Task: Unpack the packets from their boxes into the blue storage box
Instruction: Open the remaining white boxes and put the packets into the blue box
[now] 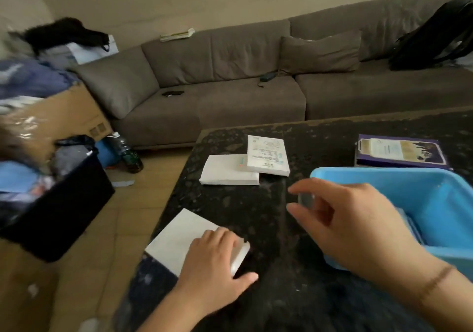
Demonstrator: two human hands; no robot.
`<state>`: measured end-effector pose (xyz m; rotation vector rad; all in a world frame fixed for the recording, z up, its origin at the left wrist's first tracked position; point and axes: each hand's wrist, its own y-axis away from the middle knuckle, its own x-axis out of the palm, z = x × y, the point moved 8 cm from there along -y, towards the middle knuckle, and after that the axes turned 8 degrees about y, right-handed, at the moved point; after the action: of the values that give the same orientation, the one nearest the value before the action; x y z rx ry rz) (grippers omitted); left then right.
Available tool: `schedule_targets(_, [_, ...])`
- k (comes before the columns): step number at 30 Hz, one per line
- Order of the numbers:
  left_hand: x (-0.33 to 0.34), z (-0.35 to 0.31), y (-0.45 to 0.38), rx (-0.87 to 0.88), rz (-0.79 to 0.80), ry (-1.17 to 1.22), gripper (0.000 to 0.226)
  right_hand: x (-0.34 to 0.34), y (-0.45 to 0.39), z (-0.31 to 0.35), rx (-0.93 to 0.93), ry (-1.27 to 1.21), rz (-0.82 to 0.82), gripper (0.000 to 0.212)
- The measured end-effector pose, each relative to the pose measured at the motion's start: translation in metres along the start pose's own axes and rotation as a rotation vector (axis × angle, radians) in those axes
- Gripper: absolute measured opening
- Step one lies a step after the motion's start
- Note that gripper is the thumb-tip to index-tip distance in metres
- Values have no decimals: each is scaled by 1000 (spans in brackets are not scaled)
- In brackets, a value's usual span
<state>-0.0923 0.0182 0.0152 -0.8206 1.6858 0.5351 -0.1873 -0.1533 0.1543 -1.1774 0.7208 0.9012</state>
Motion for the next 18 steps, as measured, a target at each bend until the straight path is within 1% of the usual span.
schedule_targets(1, [4,6,7,-30,26,-37,63,17,4,10,-10,-32,53,37])
schedule_targets(3, [4,10,17,-69,-6,-62,61,54,13,23,-1,-67,166,33])
schedule_targets(5, [-3,11,23,-81,-79,-76,51,82,22,29,16,-76,203,31])
schedule_targets(7, [-10,10,29,-68,-122,-68,38,108,33,32,48,-92,281,31])
schedule_targets(10, [-22,19,37,-106,-193,65,19,137,47,37,68,-132,382,33])
schedule_targets(12, [-29,32,39,-176,-216,129,16,150,52,49,12,-131,434,36])
schedule_targets(14, [-32,44,41,-223,-248,172,17,163,54,64,-77,-142,427,42])
schedule_targets(16, [-33,48,42,-223,-294,207,19,172,54,76,-157,-145,355,48])
schedule_targets(18, [-34,51,45,-229,-317,238,19,181,51,85,-187,-141,315,52])
